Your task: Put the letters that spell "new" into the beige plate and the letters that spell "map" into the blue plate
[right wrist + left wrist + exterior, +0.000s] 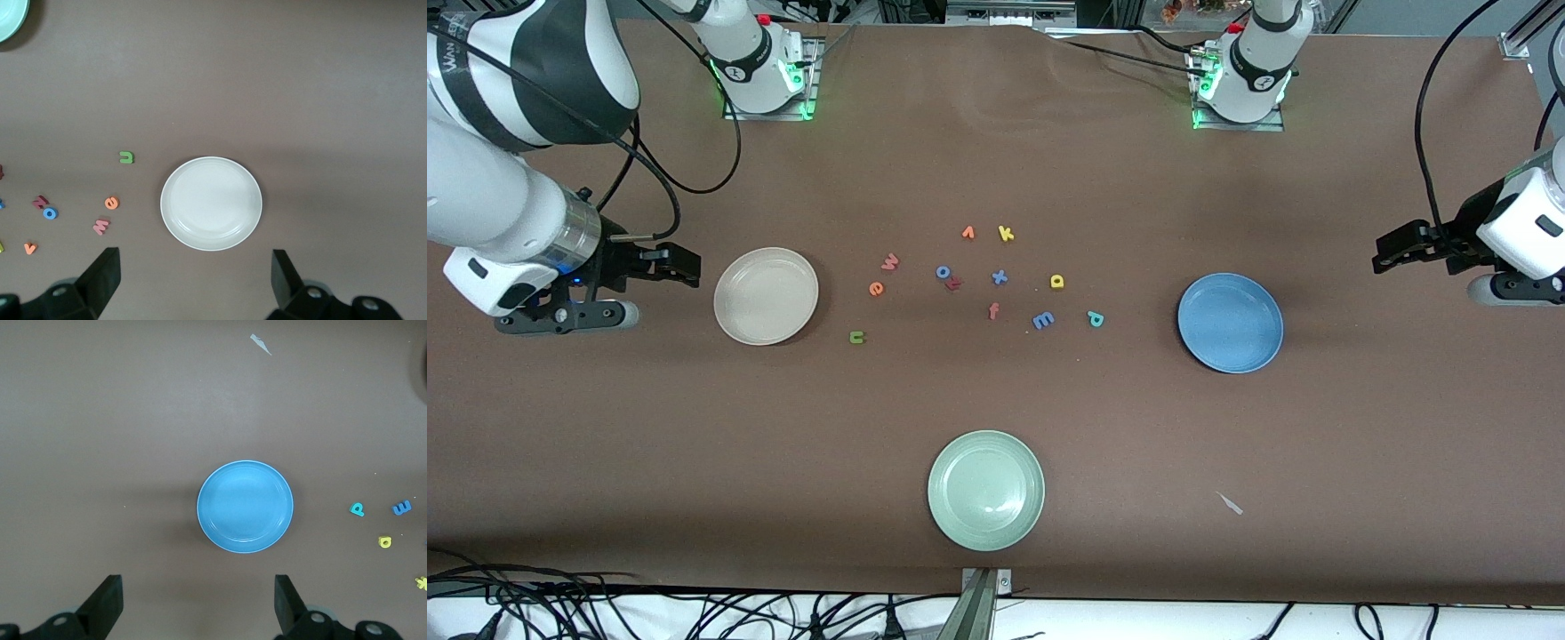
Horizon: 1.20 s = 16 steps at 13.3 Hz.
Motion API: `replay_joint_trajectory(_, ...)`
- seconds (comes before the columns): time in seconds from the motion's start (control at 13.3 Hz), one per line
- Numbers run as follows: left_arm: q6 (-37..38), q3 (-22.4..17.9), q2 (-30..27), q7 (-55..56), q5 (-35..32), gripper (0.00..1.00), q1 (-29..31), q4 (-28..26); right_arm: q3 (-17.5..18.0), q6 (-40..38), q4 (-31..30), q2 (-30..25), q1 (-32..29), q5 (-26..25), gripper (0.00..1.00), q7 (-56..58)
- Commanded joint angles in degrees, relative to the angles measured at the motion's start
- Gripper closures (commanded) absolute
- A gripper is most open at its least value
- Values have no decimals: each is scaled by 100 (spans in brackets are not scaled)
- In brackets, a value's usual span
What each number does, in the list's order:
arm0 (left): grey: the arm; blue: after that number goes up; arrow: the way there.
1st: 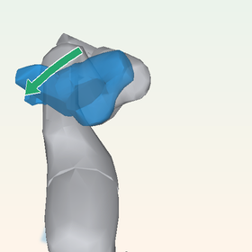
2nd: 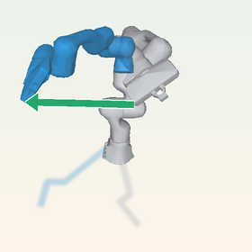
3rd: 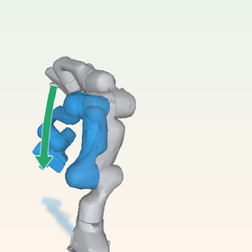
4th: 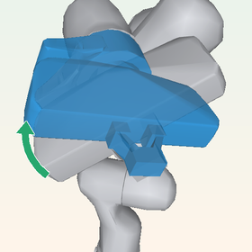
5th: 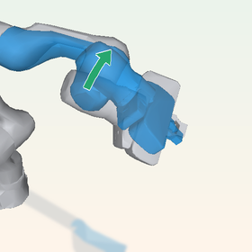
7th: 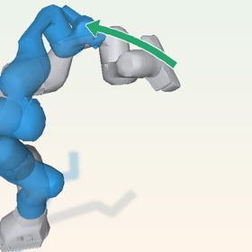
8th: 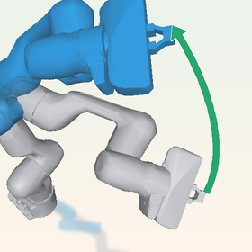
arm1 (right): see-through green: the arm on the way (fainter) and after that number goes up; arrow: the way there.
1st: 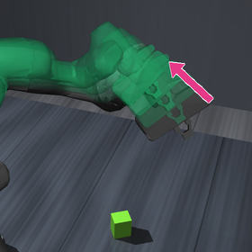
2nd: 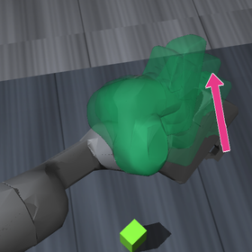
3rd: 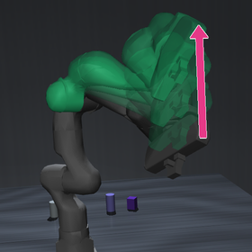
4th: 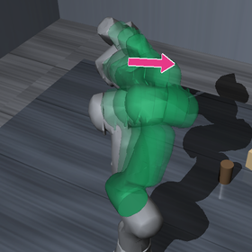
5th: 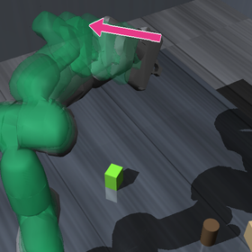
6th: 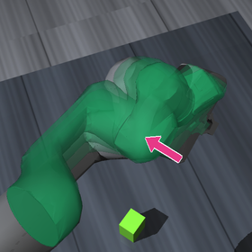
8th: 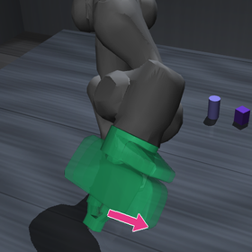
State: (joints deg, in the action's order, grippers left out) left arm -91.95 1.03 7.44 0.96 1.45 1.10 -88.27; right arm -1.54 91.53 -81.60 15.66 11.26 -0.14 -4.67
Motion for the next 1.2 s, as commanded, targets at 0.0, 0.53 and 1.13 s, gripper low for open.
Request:
replay_joint_trajectory(0.0, 81, -15, 56, -61, 92, 0, 13, 135, 14, -13, 118, 26, -1, -21, 0, -24)
replay_joint_trajectory(0.53, 90, -15, 47, -61, 92, 0, 5, 144, 14, -65, 127, 8, -18, -39, 0, 10)
replay_joint_trajectory(1.13, 81, -15, 56, -52, 92, 0, 5, 144, 14, -135, 127, -45, -18, -21, 0, 27)
